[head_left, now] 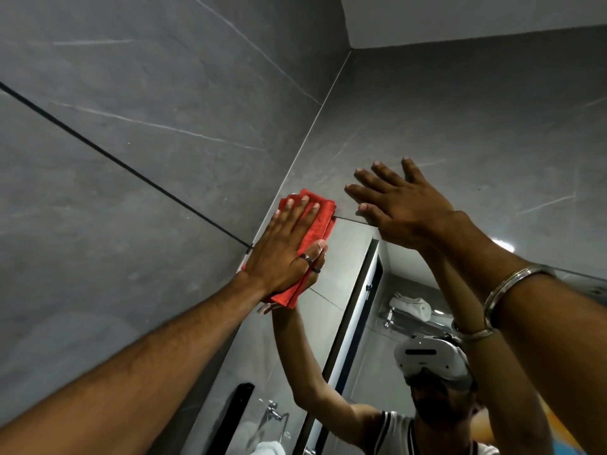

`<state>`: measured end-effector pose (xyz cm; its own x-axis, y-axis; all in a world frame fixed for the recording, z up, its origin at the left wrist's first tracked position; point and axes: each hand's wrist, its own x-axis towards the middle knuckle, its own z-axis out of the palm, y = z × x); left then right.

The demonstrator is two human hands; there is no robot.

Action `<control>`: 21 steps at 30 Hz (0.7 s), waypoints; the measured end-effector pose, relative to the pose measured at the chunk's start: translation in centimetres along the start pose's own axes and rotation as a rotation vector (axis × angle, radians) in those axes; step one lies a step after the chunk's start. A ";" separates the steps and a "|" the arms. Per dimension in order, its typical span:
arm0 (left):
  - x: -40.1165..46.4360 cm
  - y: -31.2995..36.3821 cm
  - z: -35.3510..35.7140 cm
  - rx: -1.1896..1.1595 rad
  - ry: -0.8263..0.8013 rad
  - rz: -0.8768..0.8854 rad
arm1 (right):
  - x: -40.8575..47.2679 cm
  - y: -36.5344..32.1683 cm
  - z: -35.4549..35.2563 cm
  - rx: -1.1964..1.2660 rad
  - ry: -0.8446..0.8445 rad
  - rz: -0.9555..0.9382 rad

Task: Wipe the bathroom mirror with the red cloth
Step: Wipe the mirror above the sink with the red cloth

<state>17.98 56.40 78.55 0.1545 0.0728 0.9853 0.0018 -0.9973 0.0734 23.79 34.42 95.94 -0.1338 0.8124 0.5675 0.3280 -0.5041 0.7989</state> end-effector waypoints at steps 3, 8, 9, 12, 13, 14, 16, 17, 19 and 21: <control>-1.4 0.2 0.6 0.028 0.019 -0.006 | -0.2 -0.2 -0.2 0.005 -0.002 0.006; -4.5 0.2 1.6 0.038 0.047 -0.013 | -0.5 -1.9 -0.7 0.049 -0.028 0.086; -5.0 0.1 1.7 0.035 0.048 -0.016 | -0.6 -2.6 -0.8 0.063 -0.030 0.100; -6.3 0.1 1.8 0.021 0.039 -0.025 | -1.4 -5.3 -1.2 0.095 -0.031 0.081; -6.7 0.1 1.8 0.015 0.030 -0.031 | -1.8 -6.3 -1.3 0.100 -0.032 0.059; -7.1 0.2 1.7 0.009 0.024 -0.035 | -2.1 -7.3 -1.4 0.096 -0.041 0.031; -8.1 0.2 1.7 0.015 0.022 -0.038 | -3.1 -9.0 -1.3 0.075 -0.055 -0.030; -8.5 0.2 1.7 0.025 0.022 -0.038 | -3.5 -9.7 -1.3 0.061 -0.062 -0.059; -9.7 0.2 1.6 0.032 0.013 -0.040 | -4.5 -10.7 -1.2 0.037 -0.075 -0.100; -11.3 0.2 1.9 0.034 0.003 -0.051 | -5.5 -11.4 -1.2 0.035 -0.079 -0.107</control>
<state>18.11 55.38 67.14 0.1503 0.1239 0.9808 0.0436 -0.9920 0.1187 19.67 35.31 83.97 -0.0961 0.8822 0.4609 0.3488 -0.4039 0.8457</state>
